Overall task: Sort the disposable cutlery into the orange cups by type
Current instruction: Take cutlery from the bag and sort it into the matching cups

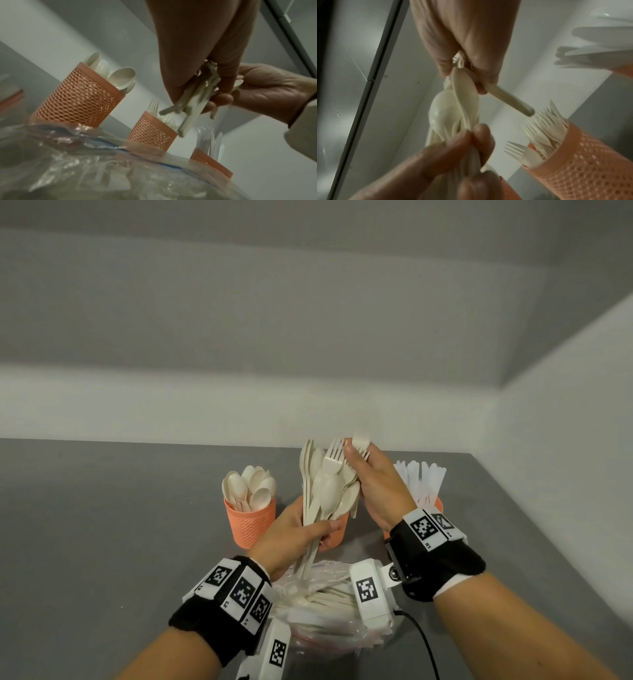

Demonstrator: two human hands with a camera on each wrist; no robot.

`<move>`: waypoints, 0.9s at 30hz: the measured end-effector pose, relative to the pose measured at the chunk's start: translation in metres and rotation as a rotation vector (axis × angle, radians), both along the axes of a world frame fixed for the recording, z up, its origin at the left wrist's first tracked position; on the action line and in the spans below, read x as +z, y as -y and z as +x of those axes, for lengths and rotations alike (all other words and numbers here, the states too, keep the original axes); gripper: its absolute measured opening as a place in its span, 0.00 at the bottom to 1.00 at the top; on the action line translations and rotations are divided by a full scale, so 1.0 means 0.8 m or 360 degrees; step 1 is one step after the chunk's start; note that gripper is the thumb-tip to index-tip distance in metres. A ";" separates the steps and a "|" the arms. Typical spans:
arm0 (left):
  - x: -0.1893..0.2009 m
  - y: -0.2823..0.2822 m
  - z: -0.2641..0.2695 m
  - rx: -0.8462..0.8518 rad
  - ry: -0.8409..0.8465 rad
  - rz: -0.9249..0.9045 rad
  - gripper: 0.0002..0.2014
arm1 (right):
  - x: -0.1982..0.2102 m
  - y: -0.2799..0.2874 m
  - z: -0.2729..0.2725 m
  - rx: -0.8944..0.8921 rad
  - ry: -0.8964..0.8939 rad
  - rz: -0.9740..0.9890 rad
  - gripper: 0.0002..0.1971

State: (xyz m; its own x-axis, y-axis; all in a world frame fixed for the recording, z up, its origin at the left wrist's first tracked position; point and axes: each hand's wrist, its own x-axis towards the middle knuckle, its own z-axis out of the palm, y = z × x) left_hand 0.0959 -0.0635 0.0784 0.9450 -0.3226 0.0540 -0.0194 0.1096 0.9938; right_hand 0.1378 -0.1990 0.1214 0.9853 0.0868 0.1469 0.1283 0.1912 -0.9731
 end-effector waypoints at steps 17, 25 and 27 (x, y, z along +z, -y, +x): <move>-0.023 -0.018 0.004 0.0040 -0.0014 0.0160 0.05 | 0.033 0.005 0.024 -0.0064 0.0056 0.0367 0.09; -0.025 -0.057 0.020 0.0402 -0.0057 0.0113 0.05 | 0.030 0.015 0.064 -0.0492 0.0181 0.0219 0.17; -0.019 -0.063 0.023 0.0402 -0.0104 0.0035 0.04 | 0.015 0.006 0.073 -0.0581 0.0222 0.0069 0.19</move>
State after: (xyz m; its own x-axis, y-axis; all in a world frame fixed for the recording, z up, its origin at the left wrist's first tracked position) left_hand 0.1143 -0.0133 0.0631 0.9970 -0.0766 -0.0141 0.0208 0.0877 0.9959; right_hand 0.1960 -0.2041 0.1335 0.9205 -0.2749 0.2777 0.3261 0.1490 -0.9335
